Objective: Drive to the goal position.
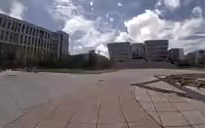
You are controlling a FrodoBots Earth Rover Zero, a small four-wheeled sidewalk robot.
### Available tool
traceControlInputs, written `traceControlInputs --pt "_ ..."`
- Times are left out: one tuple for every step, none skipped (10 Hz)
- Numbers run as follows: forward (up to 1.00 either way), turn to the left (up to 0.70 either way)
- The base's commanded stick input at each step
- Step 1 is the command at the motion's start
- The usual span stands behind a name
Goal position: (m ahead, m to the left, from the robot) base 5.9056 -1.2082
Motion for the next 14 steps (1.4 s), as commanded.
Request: traceControlInputs --pt "0.7 0.06" --pt "0.7 0.07" --pt "0.7 0.07" --pt "0.7 0.1" --pt "0.7 -0.22" --pt "0.7 -0.34" --pt "0.7 -0.23" --pt "0.7 0.07" --pt "0.7 0.06" --pt "0.7 0.04" --pt "0.7 0.06" --pt "0.7 -0.11" --pt "0.7 -0.35" --pt "0.7 -0.35"
